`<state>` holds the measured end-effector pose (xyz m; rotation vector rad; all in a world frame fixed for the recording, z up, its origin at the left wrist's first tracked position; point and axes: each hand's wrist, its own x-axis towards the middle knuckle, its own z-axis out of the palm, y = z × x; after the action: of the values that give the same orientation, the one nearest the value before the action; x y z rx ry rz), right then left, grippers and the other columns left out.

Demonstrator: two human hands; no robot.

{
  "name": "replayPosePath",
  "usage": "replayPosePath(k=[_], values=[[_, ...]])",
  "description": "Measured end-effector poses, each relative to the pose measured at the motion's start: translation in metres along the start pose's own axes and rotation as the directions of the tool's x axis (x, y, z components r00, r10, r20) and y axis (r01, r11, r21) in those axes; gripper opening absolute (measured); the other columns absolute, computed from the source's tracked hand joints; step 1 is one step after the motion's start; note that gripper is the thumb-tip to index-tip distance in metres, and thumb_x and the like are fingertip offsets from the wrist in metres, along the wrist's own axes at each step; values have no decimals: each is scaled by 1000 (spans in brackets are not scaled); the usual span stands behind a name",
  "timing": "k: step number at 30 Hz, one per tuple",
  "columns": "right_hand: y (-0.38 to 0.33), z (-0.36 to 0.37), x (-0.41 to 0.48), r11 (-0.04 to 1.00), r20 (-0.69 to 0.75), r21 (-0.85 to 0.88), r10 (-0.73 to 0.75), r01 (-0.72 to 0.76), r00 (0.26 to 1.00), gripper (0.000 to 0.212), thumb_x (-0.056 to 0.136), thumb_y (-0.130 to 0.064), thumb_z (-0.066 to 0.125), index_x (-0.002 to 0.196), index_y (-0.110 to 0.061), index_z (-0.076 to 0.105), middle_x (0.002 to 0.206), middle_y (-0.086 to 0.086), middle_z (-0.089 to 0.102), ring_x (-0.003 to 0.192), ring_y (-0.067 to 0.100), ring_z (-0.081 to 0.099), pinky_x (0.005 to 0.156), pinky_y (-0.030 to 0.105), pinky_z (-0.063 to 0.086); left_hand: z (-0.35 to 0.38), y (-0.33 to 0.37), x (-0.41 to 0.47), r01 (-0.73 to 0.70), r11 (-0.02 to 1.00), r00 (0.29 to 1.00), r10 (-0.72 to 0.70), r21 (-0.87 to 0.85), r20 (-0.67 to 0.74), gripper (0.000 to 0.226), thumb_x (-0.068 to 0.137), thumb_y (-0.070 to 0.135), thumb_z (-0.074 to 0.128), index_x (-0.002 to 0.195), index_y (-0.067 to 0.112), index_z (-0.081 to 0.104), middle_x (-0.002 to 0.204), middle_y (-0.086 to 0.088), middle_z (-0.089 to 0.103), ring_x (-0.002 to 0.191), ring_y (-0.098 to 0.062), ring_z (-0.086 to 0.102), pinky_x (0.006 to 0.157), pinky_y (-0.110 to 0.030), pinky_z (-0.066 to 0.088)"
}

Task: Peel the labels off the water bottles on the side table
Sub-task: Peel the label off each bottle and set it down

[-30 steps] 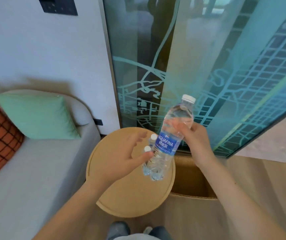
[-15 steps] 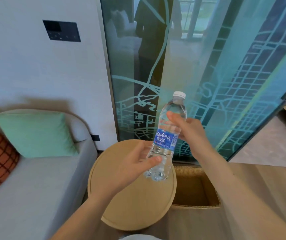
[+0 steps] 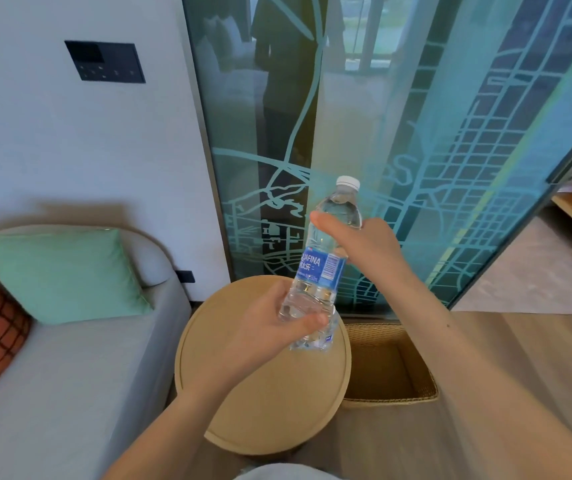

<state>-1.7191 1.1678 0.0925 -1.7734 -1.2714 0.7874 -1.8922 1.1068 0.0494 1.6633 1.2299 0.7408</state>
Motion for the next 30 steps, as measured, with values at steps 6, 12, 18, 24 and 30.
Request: replayPosePath(k=[6, 12, 18, 24, 30], values=[[-6, 6, 5, 978, 7, -200, -53, 53, 999, 73, 49, -93, 46, 73, -26, 62, 67, -10, 65, 59, 5, 62, 49, 21, 38, 7, 11, 5, 35, 998, 999, -36, 61, 2, 40, 86, 46, 70, 120, 26, 63, 100, 13, 70, 80, 21, 59, 61, 4, 38], [0, 11, 12, 986, 78, -164, -13, 26, 997, 63, 65, -85, 57, 75, -23, 63, 70, -6, 67, 61, 9, 66, 52, 24, 43, 14, 12, 6, 93, 996, 993, -91, 13, -78, 34, 87, 38, 71, 117, 24, 64, 101, 10, 72, 83, 3, 65, 59, 4, 40], [8, -13, 6, 963, 153, 270, -22, -20, 988, 32, 88, -54, 62, 96, -25, 69, 77, -16, 76, 72, 2, 72, 76, 28, 56, -1, 15, 10, 134, 953, 985, -158, -271, -71, 19, 89, 26, 71, 108, 20, 69, 90, 7, 75, 71, 12, 67, 50, -2, 43], [4, -4, -24, 933, 3, 285, -231, 221, 973, 22, 85, -39, 69, 75, -19, 66, 63, -8, 63, 62, 4, 59, 67, 20, 52, -6, 12, 11, 100, 933, 987, -137, -345, -84, 11, 88, 26, 71, 98, 28, 68, 85, 17, 74, 72, 6, 69, 51, -4, 45], [-4, 13, -34, 948, 64, 248, -222, 200, 973, 50, 77, -49, 74, 77, -2, 59, 62, 5, 50, 55, 8, 45, 53, 17, 42, -7, 11, 8, 40, 954, 986, -86, -296, -143, 12, 86, 17, 73, 96, 23, 69, 84, 5, 75, 70, 4, 69, 54, -3, 46]])
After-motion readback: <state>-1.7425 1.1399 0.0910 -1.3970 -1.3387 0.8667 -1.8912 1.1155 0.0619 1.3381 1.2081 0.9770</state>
